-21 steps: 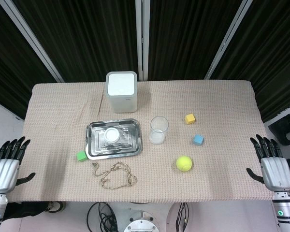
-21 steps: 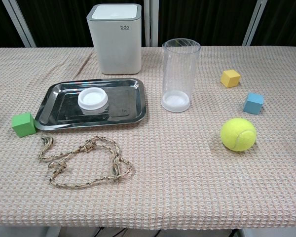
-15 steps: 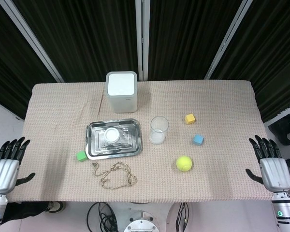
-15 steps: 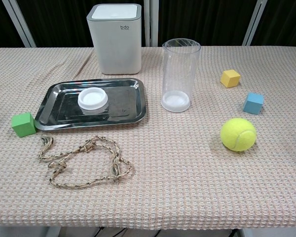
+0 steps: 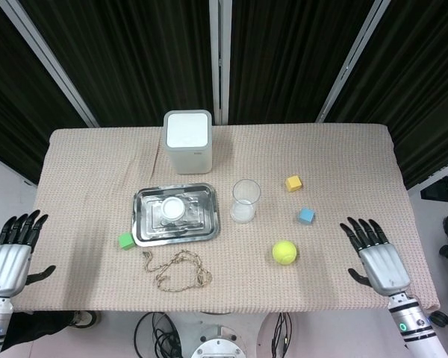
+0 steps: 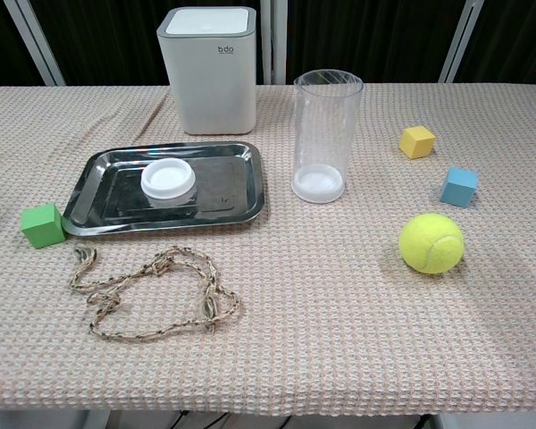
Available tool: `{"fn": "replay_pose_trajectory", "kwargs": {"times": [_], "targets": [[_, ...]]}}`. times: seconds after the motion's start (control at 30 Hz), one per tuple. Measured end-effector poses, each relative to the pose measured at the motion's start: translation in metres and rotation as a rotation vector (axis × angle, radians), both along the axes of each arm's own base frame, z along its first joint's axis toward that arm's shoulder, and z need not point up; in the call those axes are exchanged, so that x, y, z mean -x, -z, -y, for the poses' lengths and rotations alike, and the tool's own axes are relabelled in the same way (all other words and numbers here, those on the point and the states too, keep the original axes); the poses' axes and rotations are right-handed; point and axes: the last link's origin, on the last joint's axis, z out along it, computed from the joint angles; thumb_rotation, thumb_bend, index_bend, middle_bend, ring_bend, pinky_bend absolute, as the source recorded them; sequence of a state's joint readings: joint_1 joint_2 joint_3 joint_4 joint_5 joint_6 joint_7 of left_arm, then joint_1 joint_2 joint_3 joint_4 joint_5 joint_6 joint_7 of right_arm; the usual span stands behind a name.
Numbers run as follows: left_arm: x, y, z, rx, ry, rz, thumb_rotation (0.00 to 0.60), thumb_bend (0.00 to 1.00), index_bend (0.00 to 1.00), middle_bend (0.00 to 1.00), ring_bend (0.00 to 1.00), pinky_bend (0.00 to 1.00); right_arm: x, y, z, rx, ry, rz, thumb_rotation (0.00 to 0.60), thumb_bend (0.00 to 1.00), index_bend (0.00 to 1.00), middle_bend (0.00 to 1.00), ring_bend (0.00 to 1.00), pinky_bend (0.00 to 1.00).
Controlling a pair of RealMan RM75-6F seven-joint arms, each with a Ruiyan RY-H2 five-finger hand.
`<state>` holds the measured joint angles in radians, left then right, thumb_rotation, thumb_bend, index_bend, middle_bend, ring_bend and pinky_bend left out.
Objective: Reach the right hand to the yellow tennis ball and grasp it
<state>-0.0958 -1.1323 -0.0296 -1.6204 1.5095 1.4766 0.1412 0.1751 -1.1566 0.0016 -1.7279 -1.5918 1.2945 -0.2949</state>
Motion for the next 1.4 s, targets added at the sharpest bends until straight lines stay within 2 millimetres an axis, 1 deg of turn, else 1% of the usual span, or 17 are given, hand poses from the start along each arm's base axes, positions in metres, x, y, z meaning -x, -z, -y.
{"fn": "replay_pose_trajectory", "kwargs": {"times": [0.23,0.4,0.57,0.63,0.7,0.73,0.8,0.83,0.87,0.9,1.0,1.13,1.2,1.27,1.3,1.4], "targets": [[0.0,0.0,0.001,0.0,0.002,0.001,0.6,0.0,0.06,0.0,0.0,0.0,-0.037,0.036,0.01,-0.158,-0.104,0.0,0.6,0.13,0.0,0.0,0.0,0.0],[0.004,-0.002,0.005,-0.009,-0.003,0.013,0.6,0.0,0.06,0.0,0.0,0.0,-0.05,0.058,0.02,-0.192,-0.151,-0.058,0.6,0.13,0.0,0.0,0.0,0.0],[0.007,-0.003,0.006,-0.011,-0.007,0.016,0.6,0.0,0.06,0.0,0.0,0.0,-0.056,0.078,0.03,-0.214,-0.145,-0.106,0.6,0.14,0.0,0.0,0.0,0.01],[0.008,-0.004,0.006,-0.011,-0.009,0.018,0.6,0.0,0.06,0.0,0.0,0.0,-0.058,0.086,0.034,-0.23,-0.134,-0.109,0.6,0.14,0.0,0.0,0.0,0.06],[0.009,-0.004,0.006,-0.011,-0.01,0.021,0.6,0.0,0.06,0.0,0.0,0.0,-0.06,0.092,0.038,-0.249,-0.128,-0.101,0.6,0.15,0.0,0.01,0.0,0.15],[0.009,-0.004,0.006,-0.011,-0.01,0.022,0.6,0.0,0.06,0.0,0.0,0.0,-0.061,0.094,0.039,-0.253,-0.127,-0.095,0.6,0.17,0.0,0.03,0.01,0.21],[0.01,-0.004,0.006,-0.011,-0.012,0.023,0.6,0.0,0.06,0.0,0.0,0.0,-0.061,0.097,0.042,-0.256,-0.126,-0.091,0.6,0.18,0.01,0.07,0.05,0.29],[0.01,-0.004,0.006,-0.012,-0.012,0.024,0.6,0.0,0.06,0.0,0.0,0.0,-0.061,0.099,0.043,-0.256,-0.128,-0.092,0.6,0.18,0.03,0.09,0.08,0.32],[0.011,-0.004,0.006,-0.012,-0.013,0.025,0.6,0.0,0.06,0.0,0.0,0.0,-0.061,0.1,0.044,-0.256,-0.13,-0.094,0.6,0.18,0.07,0.12,0.12,0.36],[0.011,-0.004,0.006,-0.012,-0.014,0.025,0.6,0.0,0.06,0.0,0.0,0.0,-0.061,0.102,0.045,-0.255,-0.134,-0.097,0.6,0.19,0.14,0.15,0.17,0.4],[0.011,-0.005,0.006,-0.012,-0.015,0.025,0.6,0.0,0.06,0.0,0.0,0.0,-0.061,0.106,0.045,-0.255,-0.143,-0.107,0.6,0.22,0.28,0.23,0.26,0.49],[0.01,-0.005,0.006,-0.013,-0.012,0.024,0.6,0.0,0.06,0.0,0.0,0.0,-0.062,0.11,0.046,-0.268,-0.151,-0.12,0.6,0.23,0.34,0.29,0.3,0.52],[0.009,-0.006,0.006,-0.014,-0.01,0.025,0.6,0.0,0.06,0.0,0.0,0.0,-0.063,0.111,0.046,-0.275,-0.156,-0.129,0.6,0.25,0.39,0.35,0.36,0.56],[0.009,-0.006,0.006,-0.015,-0.008,0.025,0.6,0.0,0.06,0.0,0.0,0.0,-0.065,0.111,0.047,-0.273,-0.162,-0.126,0.6,0.28,0.48,0.43,0.44,0.63],[0.009,-0.006,0.006,-0.014,-0.009,0.025,0.6,0.0,0.06,0.0,0.0,0.0,-0.066,0.11,0.047,-0.265,-0.166,-0.121,0.6,0.29,0.52,0.45,0.46,0.66],[0.009,-0.006,0.006,-0.014,-0.011,0.026,0.6,0.0,0.06,0.0,0.0,0.0,-0.07,0.103,0.05,-0.224,-0.184,-0.099,0.6,0.3,0.55,0.47,0.48,0.69]]}}
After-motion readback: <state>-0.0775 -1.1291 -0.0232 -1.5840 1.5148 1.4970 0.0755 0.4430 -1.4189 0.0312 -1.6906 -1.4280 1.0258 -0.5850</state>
